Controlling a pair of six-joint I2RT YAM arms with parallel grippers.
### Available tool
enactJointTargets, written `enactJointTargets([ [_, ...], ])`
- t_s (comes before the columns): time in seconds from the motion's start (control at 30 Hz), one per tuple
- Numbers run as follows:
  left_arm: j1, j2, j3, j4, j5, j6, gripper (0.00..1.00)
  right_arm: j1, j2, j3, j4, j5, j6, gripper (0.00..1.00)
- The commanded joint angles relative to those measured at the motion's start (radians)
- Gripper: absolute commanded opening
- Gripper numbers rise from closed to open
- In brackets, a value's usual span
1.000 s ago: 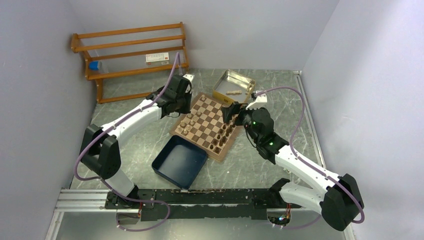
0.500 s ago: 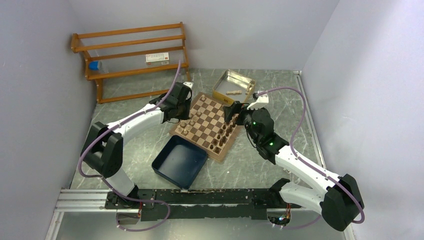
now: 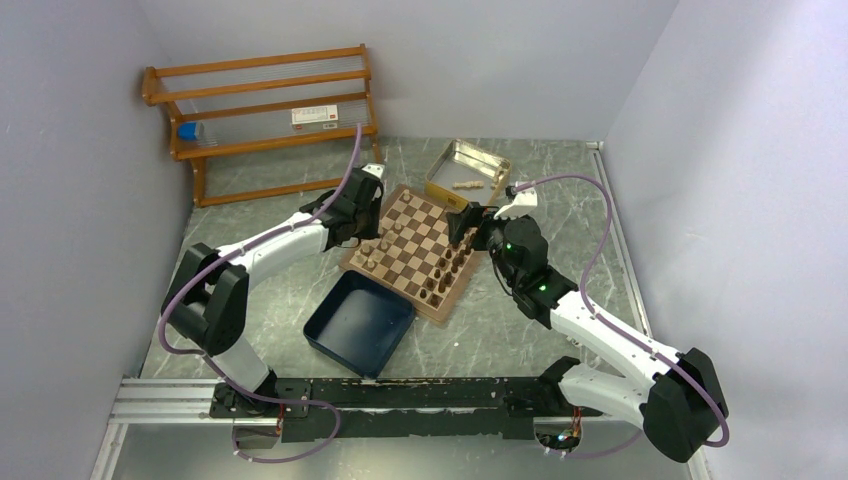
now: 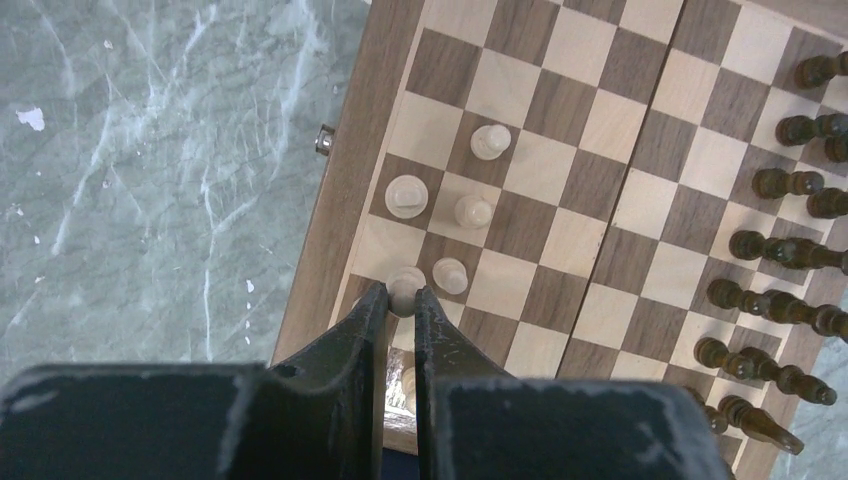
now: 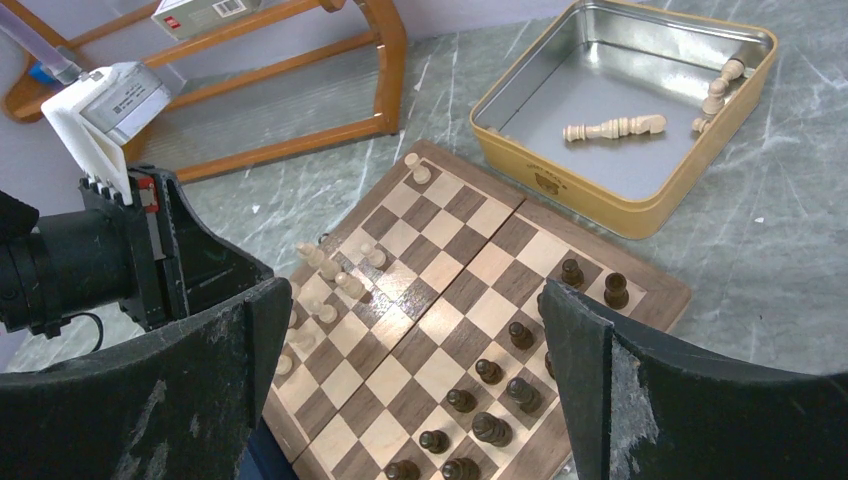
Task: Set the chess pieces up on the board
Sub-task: Place the chess piece on the chessboard.
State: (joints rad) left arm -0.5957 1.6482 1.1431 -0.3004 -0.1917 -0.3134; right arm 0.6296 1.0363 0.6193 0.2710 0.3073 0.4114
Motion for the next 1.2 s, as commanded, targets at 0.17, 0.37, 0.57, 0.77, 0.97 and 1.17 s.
enactJointTargets([
  [0.17,0.021,0.025,-0.012,0.085,0.0,-0.016,0.12,-0.001,-0.011,-0.005,0.019,0.018,-0.001,1.0],
  [0.37,0.027,0.043,-0.017,0.093,0.014,-0.015,0.12,0.0,-0.01,-0.008,0.027,0.017,-0.001,1.0],
  [0.57,0.029,0.046,-0.03,0.117,0.018,-0.015,0.12,-0.001,-0.011,-0.009,0.027,0.016,-0.003,1.0],
  [0.77,0.033,0.063,-0.027,0.122,0.019,-0.016,0.12,-0.001,-0.015,-0.009,0.028,0.016,-0.006,1.0],
  [0.97,0.034,0.075,-0.022,0.121,0.018,-0.015,0.11,0.0,-0.018,-0.012,0.027,0.017,-0.008,1.0],
  [1.17,0.035,0.08,-0.028,0.126,0.014,-0.013,0.12,0.0,-0.019,-0.013,0.028,0.016,-0.008,1.0],
])
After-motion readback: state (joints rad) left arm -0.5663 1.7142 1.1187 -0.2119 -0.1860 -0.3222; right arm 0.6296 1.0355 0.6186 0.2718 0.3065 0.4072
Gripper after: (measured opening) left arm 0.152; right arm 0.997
